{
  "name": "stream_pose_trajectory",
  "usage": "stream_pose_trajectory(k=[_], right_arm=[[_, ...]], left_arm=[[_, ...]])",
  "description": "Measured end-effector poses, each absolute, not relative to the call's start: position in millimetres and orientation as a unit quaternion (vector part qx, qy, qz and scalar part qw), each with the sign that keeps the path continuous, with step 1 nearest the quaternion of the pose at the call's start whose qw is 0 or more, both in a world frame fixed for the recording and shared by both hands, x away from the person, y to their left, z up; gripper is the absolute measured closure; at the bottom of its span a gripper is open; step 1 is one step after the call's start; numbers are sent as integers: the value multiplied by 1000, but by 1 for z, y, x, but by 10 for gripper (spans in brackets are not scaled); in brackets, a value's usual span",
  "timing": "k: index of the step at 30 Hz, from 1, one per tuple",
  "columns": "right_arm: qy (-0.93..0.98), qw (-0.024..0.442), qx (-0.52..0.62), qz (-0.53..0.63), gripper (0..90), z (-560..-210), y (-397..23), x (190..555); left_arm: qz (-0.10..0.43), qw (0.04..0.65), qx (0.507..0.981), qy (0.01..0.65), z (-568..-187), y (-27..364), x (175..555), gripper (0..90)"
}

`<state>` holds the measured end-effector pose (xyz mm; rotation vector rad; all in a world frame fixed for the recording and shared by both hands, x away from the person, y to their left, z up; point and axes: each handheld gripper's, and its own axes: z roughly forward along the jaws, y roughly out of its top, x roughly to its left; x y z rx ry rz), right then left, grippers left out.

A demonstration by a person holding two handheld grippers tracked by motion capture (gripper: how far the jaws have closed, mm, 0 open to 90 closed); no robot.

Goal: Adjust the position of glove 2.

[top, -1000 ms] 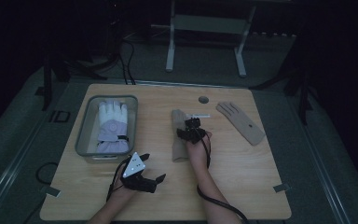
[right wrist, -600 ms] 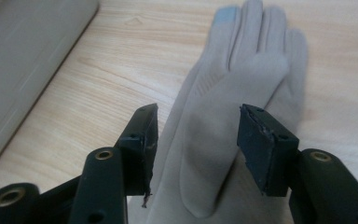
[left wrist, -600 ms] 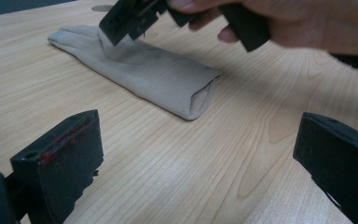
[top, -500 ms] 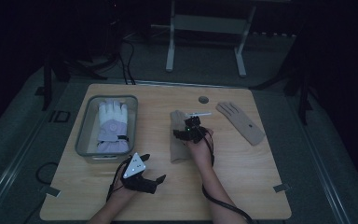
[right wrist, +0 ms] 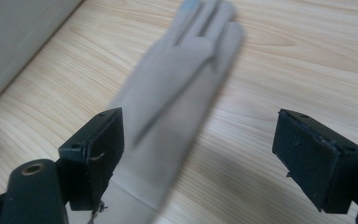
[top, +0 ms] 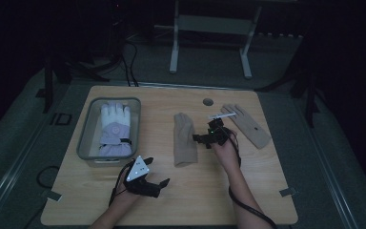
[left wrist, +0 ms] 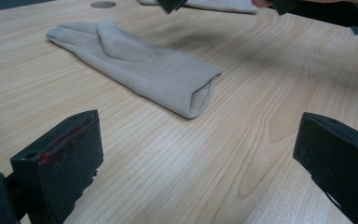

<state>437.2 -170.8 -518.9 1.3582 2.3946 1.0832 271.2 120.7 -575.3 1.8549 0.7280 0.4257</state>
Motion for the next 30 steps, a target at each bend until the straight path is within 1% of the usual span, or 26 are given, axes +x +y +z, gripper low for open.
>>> stream_pose_trajectory(k=[4,6,7,8,10,13,14,16,20,25,28,30], right_arm=[[805,110,444,378,154,-516,-193,438],[798,112,451,384,149,-514,-207,441],[798,112,451,384,149,-514,-207,441],[787,122,460,392,136,-510,-223,443],[782,127,463,398,127,-507,-237,445],[779,151,465,393,143,-503,-257,448],[777,155,466,394,174,-501,-263,449],[778,182,458,391,275,-496,-280,451],[767,203,468,389,363,-489,-310,459],[775,217,474,358,373,-492,-324,472],[771,220,488,345,389,-496,-332,482],[772,231,490,332,406,-498,-335,488]], left_arm=[[178,526,774,304,-575,121,271,16],[178,525,775,303,-575,121,271,16],[178,525,775,303,-575,121,271,16],[178,525,775,302,-575,121,271,16],[177,526,775,303,-575,121,271,16],[176,526,774,305,-575,121,271,16],[176,527,774,304,-575,121,271,16],[176,527,774,304,-575,121,271,16],[175,528,774,304,-576,121,271,16],[175,528,774,302,-576,121,271,17],[174,529,773,304,-576,122,271,16],[173,531,772,304,-576,122,271,16]])
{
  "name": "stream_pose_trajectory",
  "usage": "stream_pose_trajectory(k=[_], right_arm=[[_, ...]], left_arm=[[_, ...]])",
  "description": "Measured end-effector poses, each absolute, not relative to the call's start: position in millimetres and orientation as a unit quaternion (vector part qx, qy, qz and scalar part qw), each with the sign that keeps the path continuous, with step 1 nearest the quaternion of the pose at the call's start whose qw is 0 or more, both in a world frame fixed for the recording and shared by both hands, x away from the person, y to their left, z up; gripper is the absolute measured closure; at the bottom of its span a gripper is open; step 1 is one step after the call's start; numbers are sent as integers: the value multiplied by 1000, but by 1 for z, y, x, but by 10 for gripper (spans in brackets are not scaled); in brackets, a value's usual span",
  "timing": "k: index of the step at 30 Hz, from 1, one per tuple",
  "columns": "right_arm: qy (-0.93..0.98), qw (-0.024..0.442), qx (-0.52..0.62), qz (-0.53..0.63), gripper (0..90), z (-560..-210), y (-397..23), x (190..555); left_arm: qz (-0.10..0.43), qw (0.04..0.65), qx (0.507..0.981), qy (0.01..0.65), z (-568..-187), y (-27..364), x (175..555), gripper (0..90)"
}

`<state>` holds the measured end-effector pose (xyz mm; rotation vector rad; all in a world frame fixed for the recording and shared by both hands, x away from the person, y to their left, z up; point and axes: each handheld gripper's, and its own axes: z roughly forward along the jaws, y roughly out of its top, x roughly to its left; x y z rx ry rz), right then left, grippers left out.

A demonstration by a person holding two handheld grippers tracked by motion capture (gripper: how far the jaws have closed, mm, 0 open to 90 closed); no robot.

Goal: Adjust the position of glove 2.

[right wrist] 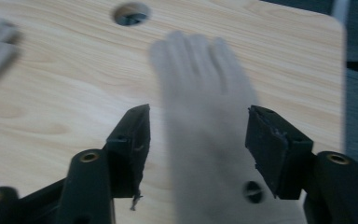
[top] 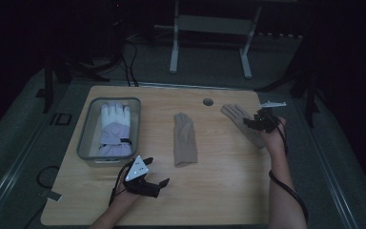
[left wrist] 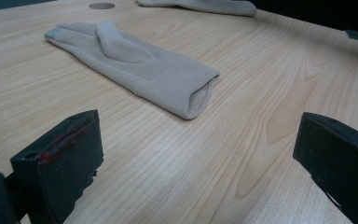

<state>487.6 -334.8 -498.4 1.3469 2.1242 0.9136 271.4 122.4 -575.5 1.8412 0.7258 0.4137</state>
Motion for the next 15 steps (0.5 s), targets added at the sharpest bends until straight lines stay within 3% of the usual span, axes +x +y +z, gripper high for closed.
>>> stream_pose_trajectory(k=[15], right_arm=[[782,210,514,283,371,-528,-344,519]], left_arm=[[168,533,770,309,-576,124,272,17]])
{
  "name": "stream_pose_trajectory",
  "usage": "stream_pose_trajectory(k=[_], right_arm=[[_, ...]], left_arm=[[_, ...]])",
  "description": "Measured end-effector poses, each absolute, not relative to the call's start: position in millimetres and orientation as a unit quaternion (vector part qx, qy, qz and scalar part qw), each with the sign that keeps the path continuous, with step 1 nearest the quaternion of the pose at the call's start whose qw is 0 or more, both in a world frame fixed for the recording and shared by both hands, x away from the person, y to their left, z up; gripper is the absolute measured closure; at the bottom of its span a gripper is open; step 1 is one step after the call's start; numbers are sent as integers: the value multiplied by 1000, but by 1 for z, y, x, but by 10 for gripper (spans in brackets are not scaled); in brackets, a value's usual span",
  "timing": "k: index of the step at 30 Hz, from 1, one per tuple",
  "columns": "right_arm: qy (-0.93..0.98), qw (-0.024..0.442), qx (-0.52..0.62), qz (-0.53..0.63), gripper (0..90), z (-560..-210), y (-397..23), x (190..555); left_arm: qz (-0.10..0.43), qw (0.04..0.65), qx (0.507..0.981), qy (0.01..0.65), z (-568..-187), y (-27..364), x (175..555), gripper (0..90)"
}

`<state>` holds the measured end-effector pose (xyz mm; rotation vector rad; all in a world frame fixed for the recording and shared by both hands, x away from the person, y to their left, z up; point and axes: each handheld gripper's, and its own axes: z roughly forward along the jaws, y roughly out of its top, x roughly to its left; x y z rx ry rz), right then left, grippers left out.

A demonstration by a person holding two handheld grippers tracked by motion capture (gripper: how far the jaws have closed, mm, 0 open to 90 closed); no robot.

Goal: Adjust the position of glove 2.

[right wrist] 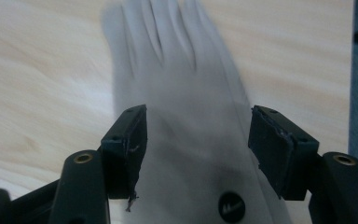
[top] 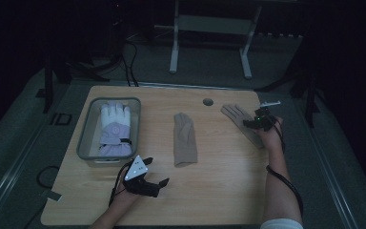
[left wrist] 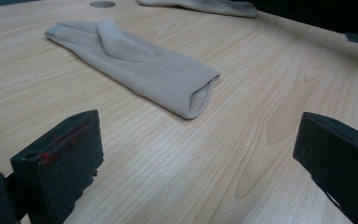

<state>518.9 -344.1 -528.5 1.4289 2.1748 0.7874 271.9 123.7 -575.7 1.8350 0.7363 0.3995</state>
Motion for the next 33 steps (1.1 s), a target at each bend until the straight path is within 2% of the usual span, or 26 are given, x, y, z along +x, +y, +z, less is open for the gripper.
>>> stream_pose_trajectory(k=[2,4,8,9,10,11,12,13,14,15,21,24,33], right_arm=[[796,198,509,260,357,-541,-343,519],[793,207,505,272,371,-543,-342,517],[794,207,498,279,456,-544,-341,515],[794,207,500,279,501,-543,-341,515],[794,207,500,279,501,-543,-341,515],[795,204,497,280,551,-543,-340,514],[794,200,503,275,679,-541,-337,514],[794,200,503,275,679,-541,-337,514],[794,196,509,269,737,-540,-333,513],[792,197,513,266,753,-539,-331,513],[773,182,546,268,774,-537,-323,509],[741,159,580,300,787,-532,-312,500],[711,153,589,352,790,-520,-283,468]], left_arm=[[167,533,769,309,-576,124,272,16],[167,534,769,309,-576,124,272,16],[167,534,769,308,-576,124,272,16],[167,534,769,308,-576,124,272,16],[167,534,769,308,-576,124,272,16],[167,534,769,308,-576,124,272,16],[167,534,770,308,-576,124,272,16],[167,534,770,308,-576,124,272,16],[167,534,770,308,-576,124,272,17],[168,534,770,308,-576,124,272,16],[167,534,770,308,-576,124,272,16],[169,532,770,308,-576,123,272,17],[170,534,768,311,-576,124,271,17]])
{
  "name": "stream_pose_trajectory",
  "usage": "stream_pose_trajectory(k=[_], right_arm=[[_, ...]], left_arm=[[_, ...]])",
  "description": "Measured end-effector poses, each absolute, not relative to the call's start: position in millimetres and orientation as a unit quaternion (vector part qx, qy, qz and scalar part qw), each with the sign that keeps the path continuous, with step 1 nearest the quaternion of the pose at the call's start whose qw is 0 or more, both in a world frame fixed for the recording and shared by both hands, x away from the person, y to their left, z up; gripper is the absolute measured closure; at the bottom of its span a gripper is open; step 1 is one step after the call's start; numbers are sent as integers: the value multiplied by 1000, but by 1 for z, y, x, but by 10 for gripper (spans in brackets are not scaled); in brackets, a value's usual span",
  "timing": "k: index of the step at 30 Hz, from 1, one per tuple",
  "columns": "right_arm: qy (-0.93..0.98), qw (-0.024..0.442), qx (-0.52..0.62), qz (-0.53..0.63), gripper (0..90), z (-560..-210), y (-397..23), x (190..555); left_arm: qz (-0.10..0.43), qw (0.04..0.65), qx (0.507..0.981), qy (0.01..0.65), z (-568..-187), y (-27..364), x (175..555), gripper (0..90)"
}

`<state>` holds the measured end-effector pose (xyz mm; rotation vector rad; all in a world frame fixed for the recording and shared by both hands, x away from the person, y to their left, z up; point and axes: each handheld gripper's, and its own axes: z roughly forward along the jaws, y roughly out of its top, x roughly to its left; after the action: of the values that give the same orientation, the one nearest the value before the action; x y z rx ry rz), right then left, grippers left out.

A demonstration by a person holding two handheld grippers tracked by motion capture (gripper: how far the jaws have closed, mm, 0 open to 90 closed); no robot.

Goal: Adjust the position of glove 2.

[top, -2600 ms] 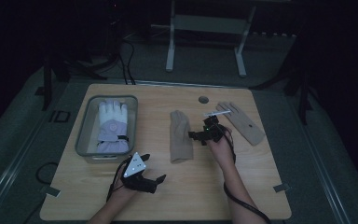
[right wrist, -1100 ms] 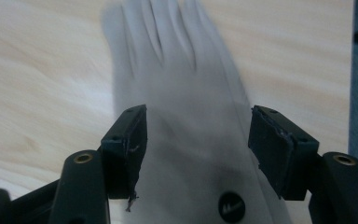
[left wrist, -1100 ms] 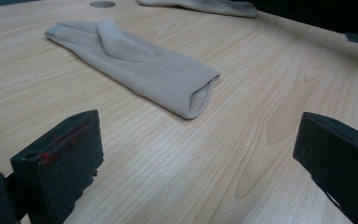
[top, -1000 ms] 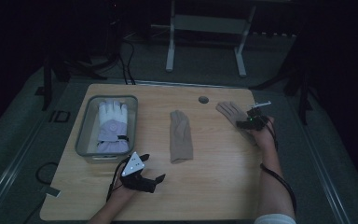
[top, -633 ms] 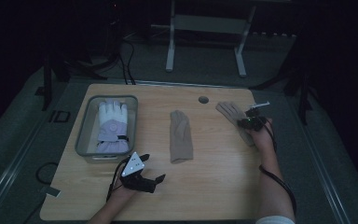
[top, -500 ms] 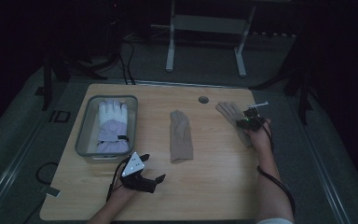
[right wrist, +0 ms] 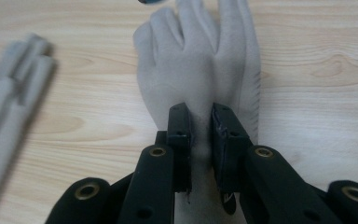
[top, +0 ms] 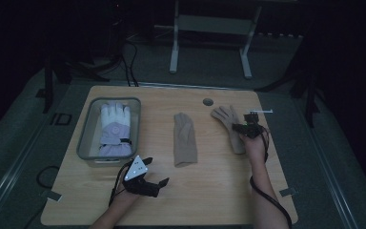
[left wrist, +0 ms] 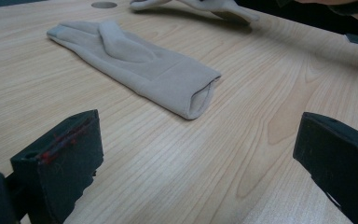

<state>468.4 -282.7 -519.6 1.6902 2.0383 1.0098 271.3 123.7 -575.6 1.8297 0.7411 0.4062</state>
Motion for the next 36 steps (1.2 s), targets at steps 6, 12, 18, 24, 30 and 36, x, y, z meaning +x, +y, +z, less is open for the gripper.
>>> stream_pose_trajectory(k=[6,12,18,24,30,36], right_arm=[[679,175,600,383,790,-499,-275,447],[650,199,631,373,789,-496,-270,431],[647,185,650,353,772,-518,-260,422],[672,165,641,331,620,-546,-251,422],[685,151,629,337,551,-546,-249,415],[725,145,576,349,527,-549,-244,405]], left_arm=[[175,530,771,308,-576,123,271,17],[173,530,772,306,-576,122,271,17],[175,529,773,303,-576,122,270,16],[174,528,775,301,-576,122,270,16],[174,529,775,300,-576,121,270,17],[174,529,774,300,-576,121,270,16]])
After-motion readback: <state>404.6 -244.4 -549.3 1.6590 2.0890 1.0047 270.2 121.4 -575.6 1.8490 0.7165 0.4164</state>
